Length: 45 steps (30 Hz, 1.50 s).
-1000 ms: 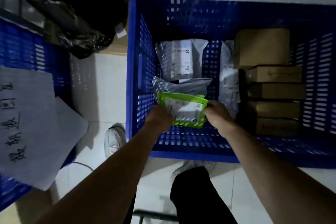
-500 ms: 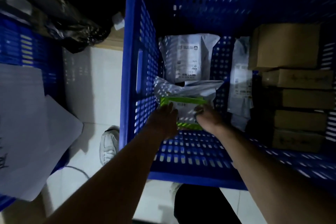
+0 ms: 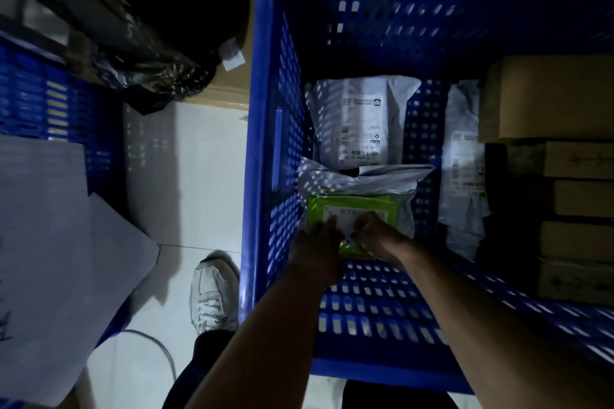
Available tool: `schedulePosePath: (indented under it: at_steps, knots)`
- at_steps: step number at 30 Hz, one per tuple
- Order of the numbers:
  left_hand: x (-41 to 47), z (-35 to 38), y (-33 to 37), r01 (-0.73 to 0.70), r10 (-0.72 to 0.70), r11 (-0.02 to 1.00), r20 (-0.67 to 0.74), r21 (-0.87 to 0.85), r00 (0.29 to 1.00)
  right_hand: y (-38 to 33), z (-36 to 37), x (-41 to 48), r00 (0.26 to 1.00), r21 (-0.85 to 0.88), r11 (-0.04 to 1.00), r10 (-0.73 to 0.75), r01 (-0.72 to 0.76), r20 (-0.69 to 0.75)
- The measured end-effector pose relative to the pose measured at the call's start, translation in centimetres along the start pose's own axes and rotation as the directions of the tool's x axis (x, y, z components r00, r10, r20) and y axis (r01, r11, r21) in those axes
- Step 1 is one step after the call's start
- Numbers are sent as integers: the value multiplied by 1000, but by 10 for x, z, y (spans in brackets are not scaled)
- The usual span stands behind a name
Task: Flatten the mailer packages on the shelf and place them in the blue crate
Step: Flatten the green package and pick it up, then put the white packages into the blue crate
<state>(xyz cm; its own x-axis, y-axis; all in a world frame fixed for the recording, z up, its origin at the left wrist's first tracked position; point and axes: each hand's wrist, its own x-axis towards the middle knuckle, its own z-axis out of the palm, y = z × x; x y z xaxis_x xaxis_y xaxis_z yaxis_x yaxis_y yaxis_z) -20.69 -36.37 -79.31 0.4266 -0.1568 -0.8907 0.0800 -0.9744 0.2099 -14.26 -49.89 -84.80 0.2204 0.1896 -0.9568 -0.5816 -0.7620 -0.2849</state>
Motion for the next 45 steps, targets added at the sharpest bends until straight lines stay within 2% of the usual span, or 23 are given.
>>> schedulePosePath:
  at_steps: [5, 7, 10, 14, 18, 22, 24, 26, 29, 31, 37, 39, 45]
  knots:
    - [-5, -11, 1, -19, 22, 997, -41, 75, 999, -14, -3, -24, 1000, -128, 992, 18, -19, -7]
    - [-11, -24, 1, -13, 12, 997, 17, 72, 1000, -25, -7, -43, 1000, -231, 973, 14, -7, 28]
    - [-24, -57, 6, -12, 5, 998, 126, 57, 992, -40, -19, -74, 1000, -184, 983, 29, -28, 0]
    - [-66, -110, 14, 37, -42, 994, -45, -100, 998, -66, -37, -136, 995, -73, 997, -31, 24, -90]
    - [-124, -158, 33, -43, 25, 996, -214, -81, 976, -94, -51, -206, 982, 8, 998, -62, 65, -176]
    - [-208, -212, 54, -49, -22, 979, -336, -200, 941, -124, -58, -287, 952, -25, 986, -163, 162, -258]
    - [-252, -230, 61, -120, 11, 957, -381, -263, 924, -140, -60, -338, 933, -6, 977, -207, 215, -293]
    - [-304, -251, 67, -168, -12, 902, -411, -398, 911, -159, -60, -389, 911, 0, 964, -251, 265, -328]
    - [-379, -282, 72, -263, -99, 734, -482, -626, 871, -186, -59, -464, 869, -25, 940, -325, 340, -373]
    - [-426, -302, 76, -312, -127, 676, -523, -667, 843, -208, -58, -517, 836, -56, 924, -367, 378, -408]
    - [-557, -362, 89, -455, -122, 642, -668, -617, 734, -256, -57, -648, 760, -176, 881, -468, 438, -452]
    - [-587, -382, 93, -477, -147, 624, -693, -619, 706, -267, -60, -679, 720, -145, 859, -494, 491, -488]
    - [-654, -436, 96, -506, -208, 690, -811, -518, 547, -295, -81, -752, 605, -297, 787, -609, 541, -513]
